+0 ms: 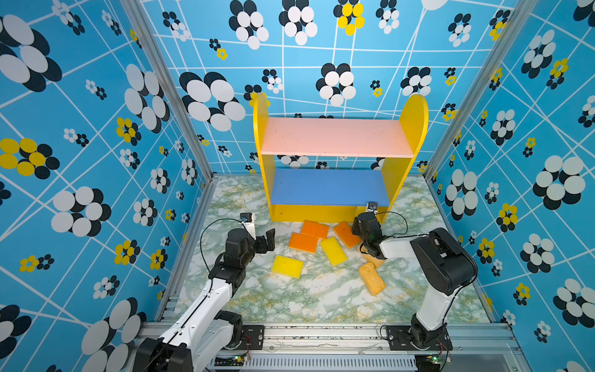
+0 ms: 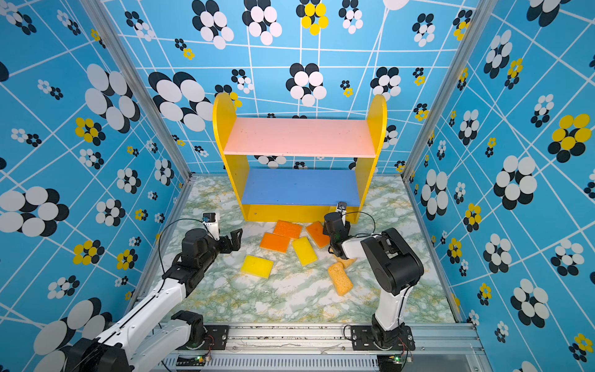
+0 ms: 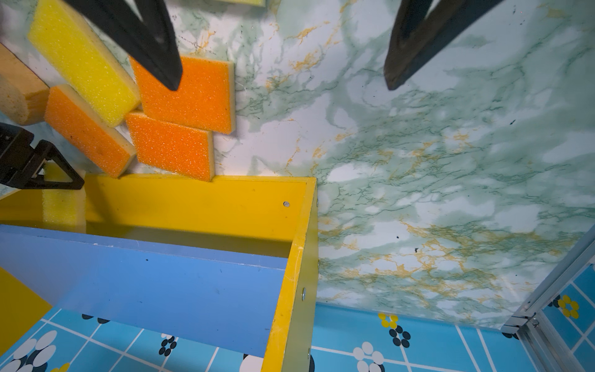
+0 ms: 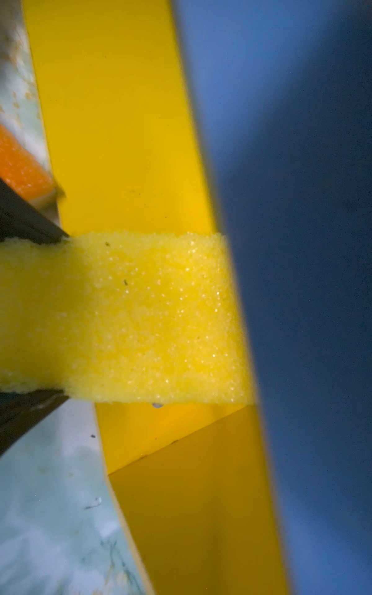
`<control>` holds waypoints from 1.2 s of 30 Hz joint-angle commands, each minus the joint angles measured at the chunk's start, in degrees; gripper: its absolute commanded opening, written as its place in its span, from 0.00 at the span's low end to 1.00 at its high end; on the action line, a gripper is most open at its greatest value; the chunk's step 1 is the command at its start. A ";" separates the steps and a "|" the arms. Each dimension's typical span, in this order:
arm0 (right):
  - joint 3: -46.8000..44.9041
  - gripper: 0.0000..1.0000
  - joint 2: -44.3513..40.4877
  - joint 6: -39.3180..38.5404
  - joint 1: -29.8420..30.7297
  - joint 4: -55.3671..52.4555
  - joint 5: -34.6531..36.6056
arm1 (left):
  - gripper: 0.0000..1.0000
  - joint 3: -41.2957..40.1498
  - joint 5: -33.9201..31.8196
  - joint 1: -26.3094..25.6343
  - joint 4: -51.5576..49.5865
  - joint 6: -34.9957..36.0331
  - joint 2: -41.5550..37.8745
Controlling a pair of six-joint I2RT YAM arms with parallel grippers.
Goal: Arrange cleaning sponges on a shelf
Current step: Place the cleaning sponge at the shelf.
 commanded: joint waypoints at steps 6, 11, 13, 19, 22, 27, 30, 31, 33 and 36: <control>2.62 0.62 2.45 -3.05 -0.87 -3.35 0.53 | 0.99 -0.95 0.24 0.67 1.27 0.80 -0.58; 3.97 0.62 3.29 -3.66 -0.95 -5.20 -0.35 | 0.99 -1.06 0.20 0.68 1.45 0.80 -0.54; 4.75 0.62 3.60 -3.75 -1.02 -6.42 -0.88 | 0.99 -0.90 0.18 0.69 1.27 0.90 -0.58; 7.47 0.63 4.46 -4.50 -1.37 -10.83 -3.03 | 0.99 -1.07 -0.51 0.69 1.05 1.15 -1.19; 7.78 0.63 4.48 -4.63 -1.45 -11.95 -3.34 | 0.99 -1.09 -0.59 0.71 0.74 1.32 -1.20; 8.24 0.63 4.56 -4.73 -1.45 -13.04 -3.56 | 0.99 -1.11 -0.60 0.75 0.83 1.55 -1.11; 8.65 0.63 4.65 -4.98 -1.44 -14.06 -3.80 | 0.99 -1.07 -0.61 0.75 0.74 1.65 -1.20; 8.57 0.63 4.61 -4.98 -1.44 -14.35 -3.78 | 0.99 -1.08 -0.67 0.73 0.70 1.72 -1.25; 8.40 0.64 4.57 -4.98 -1.44 -14.52 -4.21 | 0.99 -1.14 -0.78 0.74 0.57 1.76 -1.37; 8.26 0.64 4.63 -4.64 -1.46 -14.94 -4.31 | 0.99 -1.23 -0.77 0.80 0.65 1.76 -1.46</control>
